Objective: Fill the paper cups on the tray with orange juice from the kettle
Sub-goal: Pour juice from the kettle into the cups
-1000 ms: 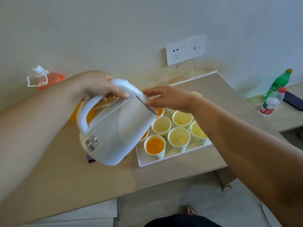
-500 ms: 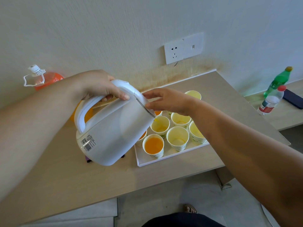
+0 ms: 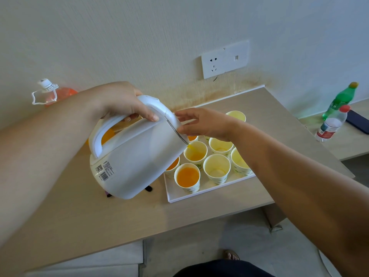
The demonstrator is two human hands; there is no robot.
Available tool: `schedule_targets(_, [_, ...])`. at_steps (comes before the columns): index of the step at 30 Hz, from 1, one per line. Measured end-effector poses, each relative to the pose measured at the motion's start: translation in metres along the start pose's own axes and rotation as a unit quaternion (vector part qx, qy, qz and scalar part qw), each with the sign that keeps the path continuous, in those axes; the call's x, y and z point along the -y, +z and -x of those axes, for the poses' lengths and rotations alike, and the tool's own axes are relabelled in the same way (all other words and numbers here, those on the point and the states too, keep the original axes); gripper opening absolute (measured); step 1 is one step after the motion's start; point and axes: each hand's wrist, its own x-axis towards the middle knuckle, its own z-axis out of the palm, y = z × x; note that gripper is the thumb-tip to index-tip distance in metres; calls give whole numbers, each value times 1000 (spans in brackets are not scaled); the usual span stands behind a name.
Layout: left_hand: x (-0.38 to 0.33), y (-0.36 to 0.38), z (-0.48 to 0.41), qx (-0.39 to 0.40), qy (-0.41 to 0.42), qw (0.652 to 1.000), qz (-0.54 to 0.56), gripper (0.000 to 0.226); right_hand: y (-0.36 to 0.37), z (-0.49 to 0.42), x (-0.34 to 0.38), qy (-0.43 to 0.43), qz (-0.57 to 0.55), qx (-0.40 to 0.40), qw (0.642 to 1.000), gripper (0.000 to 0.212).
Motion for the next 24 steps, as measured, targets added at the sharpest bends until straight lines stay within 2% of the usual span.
schedule_targets(10, [1,-1,3,6,4,1000,-16,43,-2,0,-1,-2,-10,3,1000,55])
schedule_targets(16, [-3,-2,7,-12,8,1000,-18,34,-2,-1,2,-10,-16,4,1000,54])
schedule_targets(24, [-5,-3,14,-24,12,999,-34,34,-2,-3,3,-18,-35,9,999,56])
